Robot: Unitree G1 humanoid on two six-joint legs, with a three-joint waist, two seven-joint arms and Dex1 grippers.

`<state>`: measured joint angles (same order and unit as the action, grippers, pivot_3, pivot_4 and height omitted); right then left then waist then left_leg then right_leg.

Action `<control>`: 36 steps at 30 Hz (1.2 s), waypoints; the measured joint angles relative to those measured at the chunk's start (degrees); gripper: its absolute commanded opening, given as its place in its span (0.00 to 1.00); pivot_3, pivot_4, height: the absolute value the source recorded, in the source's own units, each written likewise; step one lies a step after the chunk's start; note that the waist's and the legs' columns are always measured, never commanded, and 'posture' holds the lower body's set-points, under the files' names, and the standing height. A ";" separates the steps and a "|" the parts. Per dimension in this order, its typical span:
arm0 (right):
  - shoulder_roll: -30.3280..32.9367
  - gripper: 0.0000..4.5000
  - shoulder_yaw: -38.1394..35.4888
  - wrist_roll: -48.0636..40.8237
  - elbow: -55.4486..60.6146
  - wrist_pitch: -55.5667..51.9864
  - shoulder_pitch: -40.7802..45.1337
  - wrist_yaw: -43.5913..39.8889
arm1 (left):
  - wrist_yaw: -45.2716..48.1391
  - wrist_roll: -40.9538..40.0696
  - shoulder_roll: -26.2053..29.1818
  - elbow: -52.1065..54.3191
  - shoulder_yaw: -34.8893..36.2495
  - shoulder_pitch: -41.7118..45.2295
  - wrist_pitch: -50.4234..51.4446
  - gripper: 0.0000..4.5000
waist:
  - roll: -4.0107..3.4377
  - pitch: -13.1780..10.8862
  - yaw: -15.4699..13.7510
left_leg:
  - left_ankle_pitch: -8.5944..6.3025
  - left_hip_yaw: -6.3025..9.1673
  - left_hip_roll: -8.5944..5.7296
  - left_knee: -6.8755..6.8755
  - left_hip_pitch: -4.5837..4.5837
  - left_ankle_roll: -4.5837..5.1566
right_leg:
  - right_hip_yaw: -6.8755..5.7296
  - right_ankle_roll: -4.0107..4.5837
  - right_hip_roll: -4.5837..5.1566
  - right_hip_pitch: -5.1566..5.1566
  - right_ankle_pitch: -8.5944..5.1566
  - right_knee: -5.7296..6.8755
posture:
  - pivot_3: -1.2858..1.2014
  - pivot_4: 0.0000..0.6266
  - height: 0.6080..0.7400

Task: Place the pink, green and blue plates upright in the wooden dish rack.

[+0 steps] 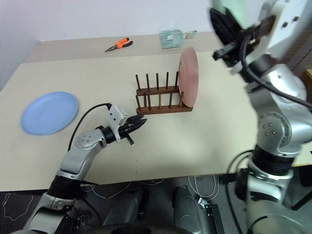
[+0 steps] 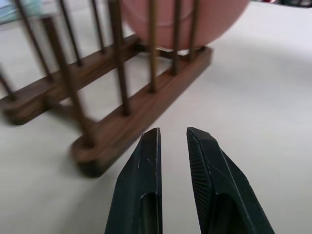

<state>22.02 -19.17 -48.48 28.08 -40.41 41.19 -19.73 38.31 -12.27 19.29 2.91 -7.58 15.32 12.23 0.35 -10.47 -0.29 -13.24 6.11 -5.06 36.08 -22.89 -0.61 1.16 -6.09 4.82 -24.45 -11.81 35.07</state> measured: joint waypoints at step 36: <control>-6.60 0.65 16.36 12.65 -21.97 10.47 5.37 7.03 | -4.83 -6.80 3.82 9.58 10.54 -6.75 6.45 0.99 | -0.10 0.00 1.32 | 0.01 -0.07 -0.02 -0.04 -0.03 -0.03 | 0.01 0.01 -0.08 -0.19 0.01 0.14 | 0.52 0.24 0.99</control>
<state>15.41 -2.81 -35.83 6.11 -29.93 46.56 -12.70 33.47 -19.07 23.11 12.48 2.96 8.57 18.67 0.25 -10.48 1.03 -13.23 6.04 -5.08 36.04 -22.91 -0.63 1.18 -6.08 4.74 -24.64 -11.79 35.21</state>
